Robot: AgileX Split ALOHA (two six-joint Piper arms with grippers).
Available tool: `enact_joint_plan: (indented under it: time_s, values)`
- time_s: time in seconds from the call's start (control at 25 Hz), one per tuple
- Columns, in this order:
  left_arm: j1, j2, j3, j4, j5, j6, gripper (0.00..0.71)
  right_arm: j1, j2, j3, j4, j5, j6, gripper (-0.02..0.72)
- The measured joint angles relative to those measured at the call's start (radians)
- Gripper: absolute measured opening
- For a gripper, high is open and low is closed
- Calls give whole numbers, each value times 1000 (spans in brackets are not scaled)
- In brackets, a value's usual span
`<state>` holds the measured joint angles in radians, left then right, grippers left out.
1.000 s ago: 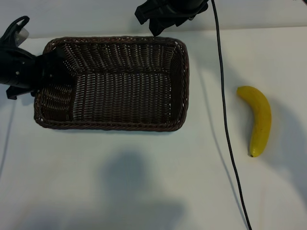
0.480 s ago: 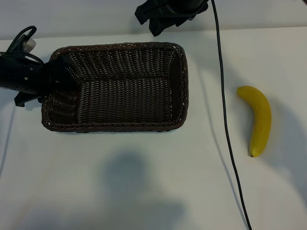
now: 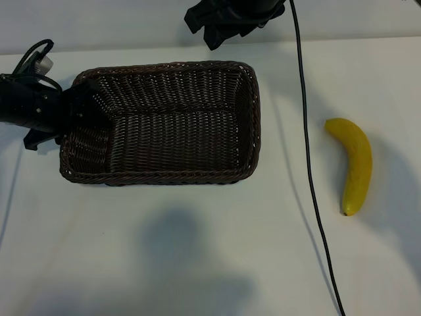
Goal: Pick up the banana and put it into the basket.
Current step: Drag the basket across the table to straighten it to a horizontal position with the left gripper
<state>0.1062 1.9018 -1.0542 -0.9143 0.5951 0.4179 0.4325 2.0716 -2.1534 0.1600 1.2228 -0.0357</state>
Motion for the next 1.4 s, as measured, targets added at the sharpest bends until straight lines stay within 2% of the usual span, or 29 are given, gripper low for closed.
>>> enact_joint_plan:
  time_s: [0.64, 0.92, 1.2, 1.4]
  values:
    - [0, 0, 0, -16, 9, -53, 368, 0, 0, 0, 16, 0, 0, 510]
    - [0, 0, 0, 96, 45, -153, 368, 0, 0, 0, 16, 0, 0, 510]
    - [0, 0, 0, 121, 68, -182, 368, 0, 0, 0, 19, 0, 0, 510]
    - [0, 0, 0, 182, 71, -222, 368, 0, 0, 0, 22, 0, 0, 510]
